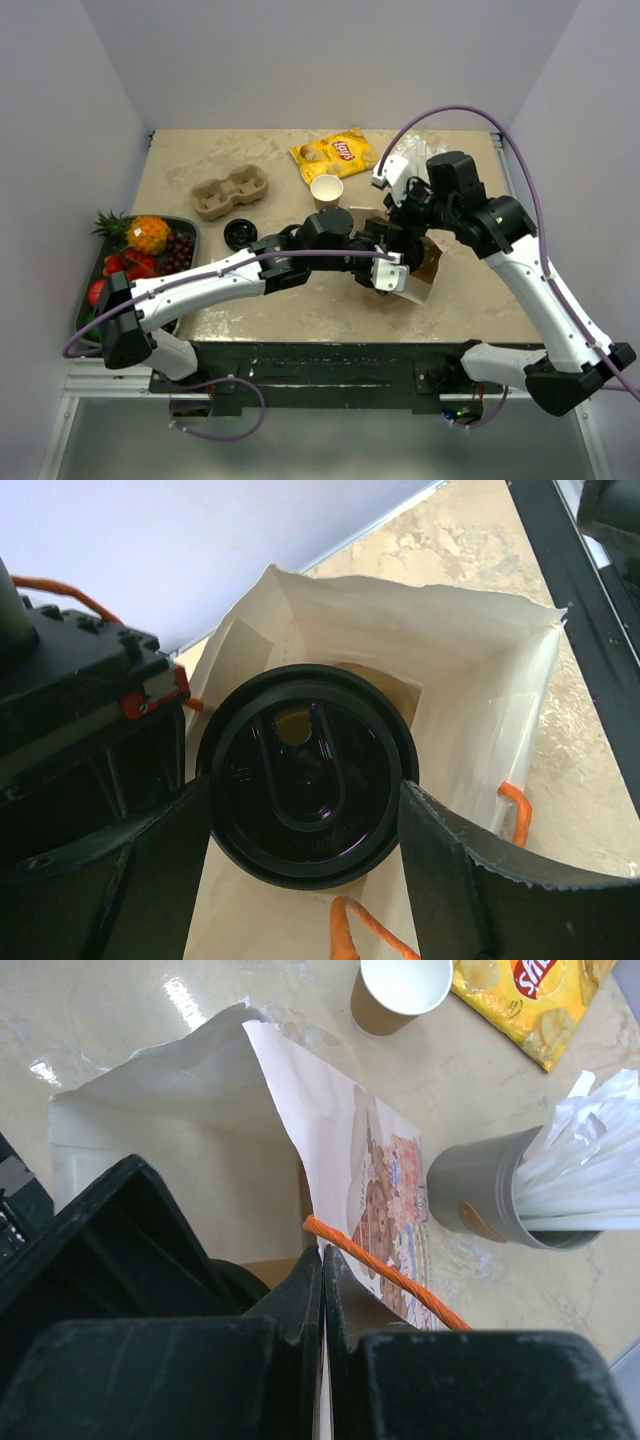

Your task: Pack the takeout coffee

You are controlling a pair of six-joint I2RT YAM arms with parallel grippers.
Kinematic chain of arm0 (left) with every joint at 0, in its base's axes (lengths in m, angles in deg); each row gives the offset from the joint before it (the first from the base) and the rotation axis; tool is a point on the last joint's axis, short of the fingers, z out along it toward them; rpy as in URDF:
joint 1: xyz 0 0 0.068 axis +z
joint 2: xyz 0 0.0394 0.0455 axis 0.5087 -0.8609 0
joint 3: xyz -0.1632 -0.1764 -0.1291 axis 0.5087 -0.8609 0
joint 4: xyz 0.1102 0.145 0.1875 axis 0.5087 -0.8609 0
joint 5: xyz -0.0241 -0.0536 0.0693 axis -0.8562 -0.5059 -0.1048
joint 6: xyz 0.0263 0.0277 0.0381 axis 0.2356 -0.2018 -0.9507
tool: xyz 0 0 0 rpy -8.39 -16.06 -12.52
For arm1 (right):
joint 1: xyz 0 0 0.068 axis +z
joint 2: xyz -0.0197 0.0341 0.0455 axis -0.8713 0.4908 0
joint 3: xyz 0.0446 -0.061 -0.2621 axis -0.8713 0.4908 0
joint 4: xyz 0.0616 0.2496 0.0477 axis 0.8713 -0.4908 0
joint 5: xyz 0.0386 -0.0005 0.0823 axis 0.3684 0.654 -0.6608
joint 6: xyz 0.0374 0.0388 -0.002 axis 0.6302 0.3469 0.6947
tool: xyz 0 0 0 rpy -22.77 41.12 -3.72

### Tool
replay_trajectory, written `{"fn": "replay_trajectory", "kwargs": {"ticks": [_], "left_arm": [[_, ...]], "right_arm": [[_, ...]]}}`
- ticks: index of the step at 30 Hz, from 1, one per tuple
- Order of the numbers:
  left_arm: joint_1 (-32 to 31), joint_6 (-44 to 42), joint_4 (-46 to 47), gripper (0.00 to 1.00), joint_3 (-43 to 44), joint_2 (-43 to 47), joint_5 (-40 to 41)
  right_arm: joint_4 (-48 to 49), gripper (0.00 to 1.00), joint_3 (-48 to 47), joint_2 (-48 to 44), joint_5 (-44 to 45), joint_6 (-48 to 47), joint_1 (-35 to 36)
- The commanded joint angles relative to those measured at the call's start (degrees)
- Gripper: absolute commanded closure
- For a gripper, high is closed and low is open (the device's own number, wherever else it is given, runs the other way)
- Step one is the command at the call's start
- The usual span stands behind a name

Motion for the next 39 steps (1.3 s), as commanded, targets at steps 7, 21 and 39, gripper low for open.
{"fn": "replay_trajectory", "kwargs": {"ticks": [7, 21, 39], "left_arm": [[-1.8, 2.5, 6.8, 0.99, -2.9, 5.7, 1.2], [-1.8, 21.8, 2.8, 0.98, 5.1, 4.5, 3.0], [-1.8, 29.3, 5.8, 1.0, 4.4, 2.4, 14.0]], "right_arm": [[1.9, 1.0, 0.9, -0.9, -1.8, 1.8, 0.5], [6.0, 1.0, 1.8, 0.4, 5.8, 4.1, 0.5], [7.2, 1.0, -0.2, 0.2, 11.7, 5.4, 0.5]]}}
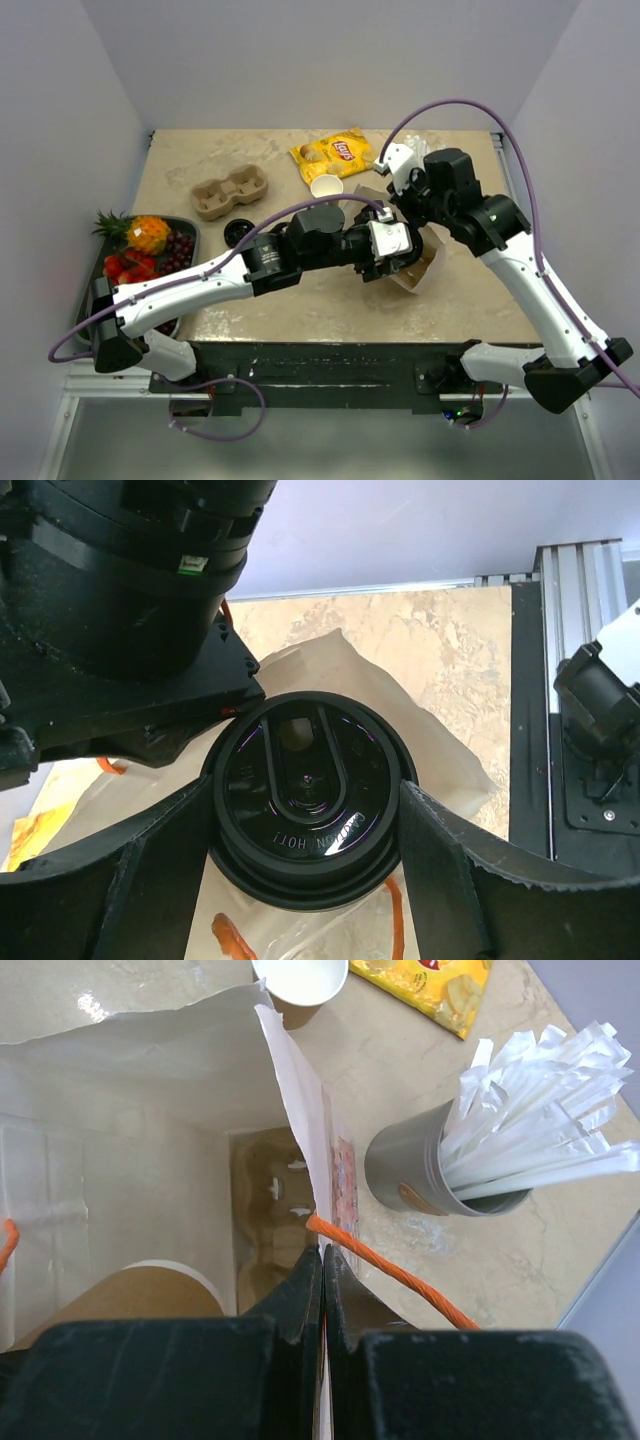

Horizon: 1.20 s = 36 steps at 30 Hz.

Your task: Pack the takeout coffee

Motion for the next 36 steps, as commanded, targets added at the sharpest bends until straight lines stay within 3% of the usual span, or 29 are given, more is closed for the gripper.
{"fn": "replay_trajectory", "kwargs": {"ticks": [1, 5, 10, 17, 28, 32, 36], "left_arm": [[0.1, 5.3, 6.9, 1.0, 0.1, -0.7, 5.3], [0.3, 10.4, 14.1, 1.0, -4.0, -0.6, 8.4], [0.3, 11.2, 16.7, 1.0, -4.3, -1.1, 9.3], [0.5, 9.4, 17.6, 1.0, -3.4, 1.8, 7.1], [2.3, 9.6, 19.6, 1.0, 1.1, 8.9, -1.1], [5.8, 8.3, 14.1, 1.0, 6.2, 10.0, -1.5], [11.3, 2.6, 5.2, 1.0, 5.6, 15.0, 2.1]], "right_arm": [[2.4, 1.0, -0.5, -1.0, 1.1, 2.2, 0.2], [4.5, 1.0, -1.6, -0.4, 3.6, 3.8, 0.1], [4.6, 1.0, -2.3, 0.5, 3.9, 4.4, 0.1], [4.6, 1.0, 0.6, 0.6, 3.2, 9.2, -6.2], [4.7, 1.0, 0.2, 2.2, 2.0, 9.7, -9.2], [4.3, 1.0, 0.1, 2.6, 1.8, 9.3, -9.4], [3.9, 1.0, 0.0, 2.3, 1.2, 9.0, -9.5]]}}
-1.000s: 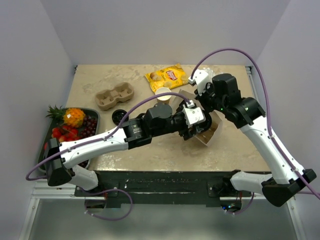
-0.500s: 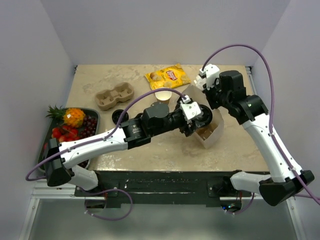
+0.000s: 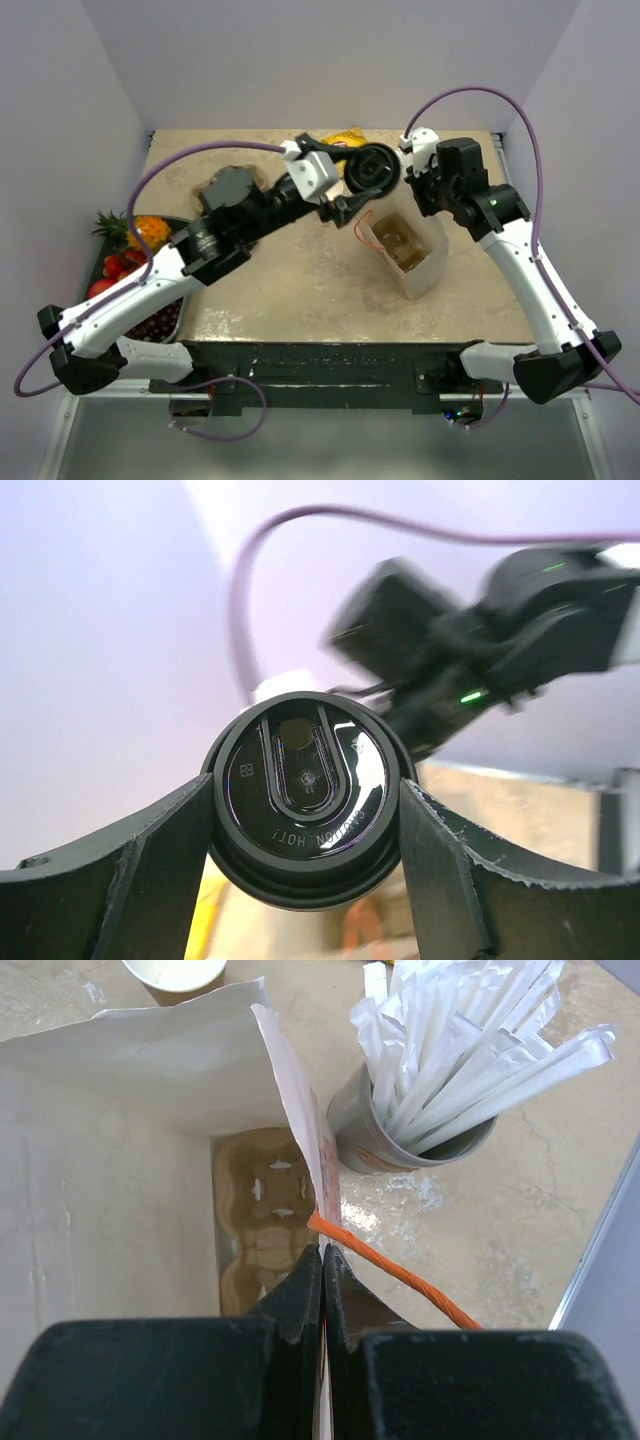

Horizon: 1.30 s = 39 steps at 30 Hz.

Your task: Pack the takeout coffee

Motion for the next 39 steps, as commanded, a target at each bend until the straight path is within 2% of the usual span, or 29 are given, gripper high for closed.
{"fn": "replay_trajectory", "kwargs": {"ticks": [1, 3, 6, 11, 14, 18, 23, 24, 27, 29, 33, 39], "left_arm": [[4.4, -7.2, -10.2, 1.0, 0.0, 7.0, 3.7], [6.1, -7.9, -14.2, 1.0, -3.8, 11.2, 4.7], [7.9, -7.4, -20.1, 1.0, -11.4, 17.0, 1.8], [9.0, -3.1, -22.0, 1.0, -24.2, 21.0, -8.8], [9.0, -2.6, -17.3, 1.0, -31.2, 19.6, -11.5], [9.0, -1.5, -5.5, 1.0, -37.2, 15.5, -12.0], [9.0, 3.8, 9.3, 1.0, -42.5, 11.4, -13.6], [9.0, 6.2, 14.8, 1.0, -44.5, 10.8, -13.7], [8.9, 9.5, 22.0, 1.0, -46.4, 7.8, -13.6], [9.0, 11.2, 24.3, 1.0, -46.7, 5.2, -13.2], [8.9, 12.1, 34.6, 1.0, -51.4, 3.3, -11.8], [8.9, 10.7, 38.3, 1.0, -53.6, 0.6, -9.5]], "right_arm": [[1.7, 1.0, -0.5, -0.8, -1.7, 0.5, -0.4], [1.7, 1.0, -0.5, -1.2, -2.4, 0.4, -0.4], [1.5, 1.0, -0.5, -1.3, -2.6, 0.4, -0.5], [1.2, 1.0, -1.3, -0.7, -3.1, 0.4, -0.6], [1.0, 1.0, -2.1, 0.0, -3.0, 0.1, -0.6], [0.6, 1.0, -2.6, 0.2, -4.3, -0.1, -0.5], [0.2, 1.0, -2.1, -0.6, -4.0, -0.3, -0.6], [0.2, 1.0, -1.9, -0.8, -3.9, -0.3, -0.5], [-0.1, 1.0, -1.4, -1.0, -4.0, -0.3, -0.6], [-0.5, 1.0, -1.6, -0.8, -3.9, -0.9, -0.6], [-1.0, 1.0, -2.6, 0.2, -3.5, -1.6, -0.8], [-2.7, 1.0, -4.3, 2.3, -3.4, -2.0, -0.8]]}}
